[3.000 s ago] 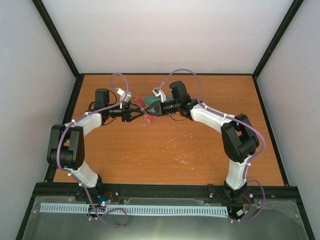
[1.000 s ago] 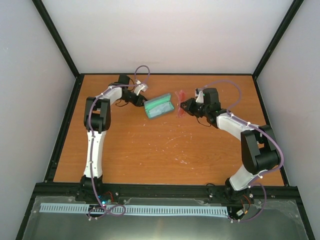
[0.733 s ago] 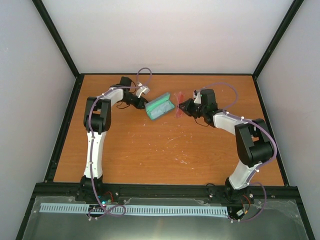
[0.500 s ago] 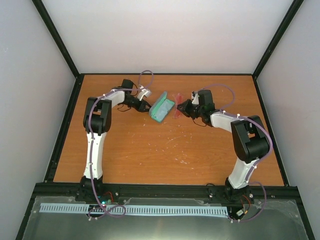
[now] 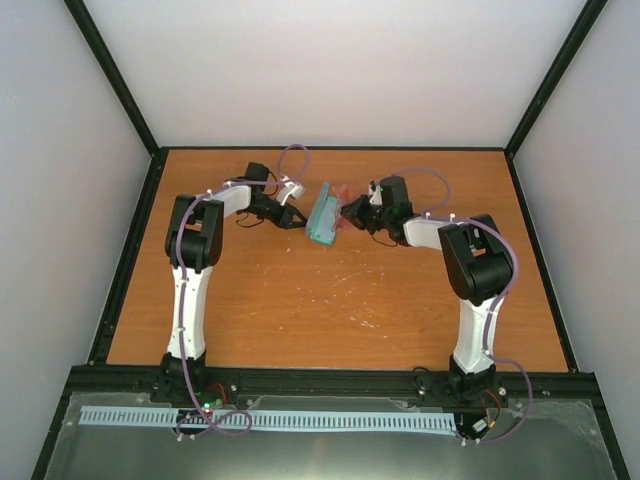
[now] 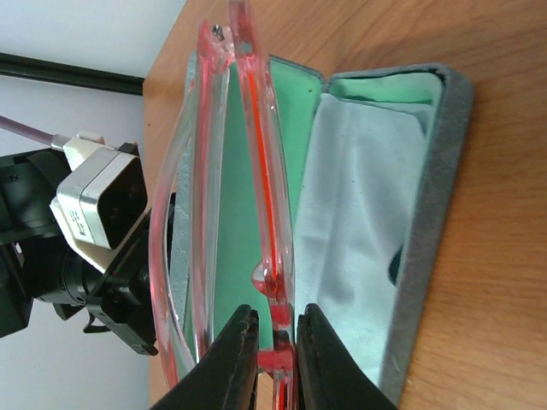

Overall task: Organize the sunglasses
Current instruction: Place the sunglasses in the sunglasses case.

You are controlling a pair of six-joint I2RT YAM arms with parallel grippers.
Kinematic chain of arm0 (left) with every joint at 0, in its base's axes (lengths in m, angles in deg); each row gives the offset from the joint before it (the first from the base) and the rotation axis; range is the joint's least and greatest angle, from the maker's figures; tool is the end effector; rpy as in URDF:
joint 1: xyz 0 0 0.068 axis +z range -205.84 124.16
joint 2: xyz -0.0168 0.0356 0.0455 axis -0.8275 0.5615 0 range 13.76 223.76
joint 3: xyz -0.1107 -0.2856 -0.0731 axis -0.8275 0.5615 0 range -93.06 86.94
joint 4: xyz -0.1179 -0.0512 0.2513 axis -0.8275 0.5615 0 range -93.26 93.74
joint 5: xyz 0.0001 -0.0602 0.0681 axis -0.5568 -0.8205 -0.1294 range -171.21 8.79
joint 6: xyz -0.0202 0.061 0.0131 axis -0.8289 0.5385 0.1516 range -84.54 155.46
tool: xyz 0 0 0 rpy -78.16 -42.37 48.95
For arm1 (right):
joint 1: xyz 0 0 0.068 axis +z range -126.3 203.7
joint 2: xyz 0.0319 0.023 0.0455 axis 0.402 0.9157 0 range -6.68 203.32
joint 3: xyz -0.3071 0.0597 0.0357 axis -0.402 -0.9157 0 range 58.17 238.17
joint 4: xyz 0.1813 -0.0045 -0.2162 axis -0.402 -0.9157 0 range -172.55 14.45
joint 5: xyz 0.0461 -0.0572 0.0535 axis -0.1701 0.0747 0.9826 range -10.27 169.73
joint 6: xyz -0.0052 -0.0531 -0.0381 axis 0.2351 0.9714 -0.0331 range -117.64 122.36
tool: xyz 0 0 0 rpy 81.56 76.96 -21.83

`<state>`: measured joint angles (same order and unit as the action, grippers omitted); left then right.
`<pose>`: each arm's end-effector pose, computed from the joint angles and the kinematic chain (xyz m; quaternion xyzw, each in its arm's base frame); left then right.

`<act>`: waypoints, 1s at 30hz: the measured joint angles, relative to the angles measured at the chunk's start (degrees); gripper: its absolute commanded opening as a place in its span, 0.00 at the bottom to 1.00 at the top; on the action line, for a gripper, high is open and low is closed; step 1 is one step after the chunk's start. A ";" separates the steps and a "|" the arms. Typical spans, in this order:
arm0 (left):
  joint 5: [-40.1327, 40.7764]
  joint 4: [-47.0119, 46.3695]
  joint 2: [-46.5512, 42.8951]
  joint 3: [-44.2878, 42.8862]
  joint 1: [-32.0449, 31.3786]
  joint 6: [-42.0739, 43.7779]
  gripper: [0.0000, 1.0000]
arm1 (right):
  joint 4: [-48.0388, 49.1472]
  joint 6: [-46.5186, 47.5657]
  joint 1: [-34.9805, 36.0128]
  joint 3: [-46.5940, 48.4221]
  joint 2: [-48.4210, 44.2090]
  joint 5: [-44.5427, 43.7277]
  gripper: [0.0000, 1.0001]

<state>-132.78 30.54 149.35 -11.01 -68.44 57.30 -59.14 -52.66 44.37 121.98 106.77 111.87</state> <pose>0.5001 -0.1531 0.1125 0.3300 0.8280 -0.4163 0.1793 0.4200 0.1878 0.1663 0.1239 0.8465 0.4726 0.2113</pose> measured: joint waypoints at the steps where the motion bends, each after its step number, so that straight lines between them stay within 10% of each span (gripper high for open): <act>1: -0.04 -0.11 0.00 0.02 0.00 -0.17 0.18 | 0.20 -0.33 0.26 0.61 0.55 0.00 0.11; 30: -1.38 -3.45 -2.82 4.04 0.00 -1.66 0.19 | 3.69 -6.56 3.82 6.27 10.91 -0.76 0.15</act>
<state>-134.15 27.09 146.53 -6.97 -68.44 55.64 -55.45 -59.22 48.19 128.25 117.68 111.11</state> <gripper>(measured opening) 0.186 0.144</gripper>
